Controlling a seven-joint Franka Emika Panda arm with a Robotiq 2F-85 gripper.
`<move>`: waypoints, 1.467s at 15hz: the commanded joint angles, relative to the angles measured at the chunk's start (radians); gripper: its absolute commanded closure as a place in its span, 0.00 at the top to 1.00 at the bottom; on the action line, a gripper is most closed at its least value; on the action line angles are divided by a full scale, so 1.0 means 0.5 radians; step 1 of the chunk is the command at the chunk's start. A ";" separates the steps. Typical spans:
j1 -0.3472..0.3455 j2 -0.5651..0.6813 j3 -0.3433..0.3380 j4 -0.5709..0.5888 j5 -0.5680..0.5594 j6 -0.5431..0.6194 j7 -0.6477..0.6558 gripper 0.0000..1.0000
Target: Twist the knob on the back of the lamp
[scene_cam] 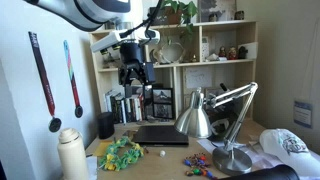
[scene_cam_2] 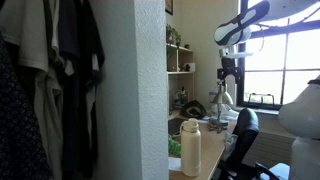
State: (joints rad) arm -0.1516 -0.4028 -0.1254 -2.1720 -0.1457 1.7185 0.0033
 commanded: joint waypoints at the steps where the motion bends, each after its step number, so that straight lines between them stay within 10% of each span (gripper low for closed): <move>1: 0.006 0.001 -0.005 0.004 -0.002 -0.003 0.001 1.00; 22: -0.172 1.242 -0.239 1.398 0.370 0.113 -0.009 1.00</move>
State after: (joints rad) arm -0.2122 0.1454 -0.2513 -1.5922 0.0183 1.8241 0.0008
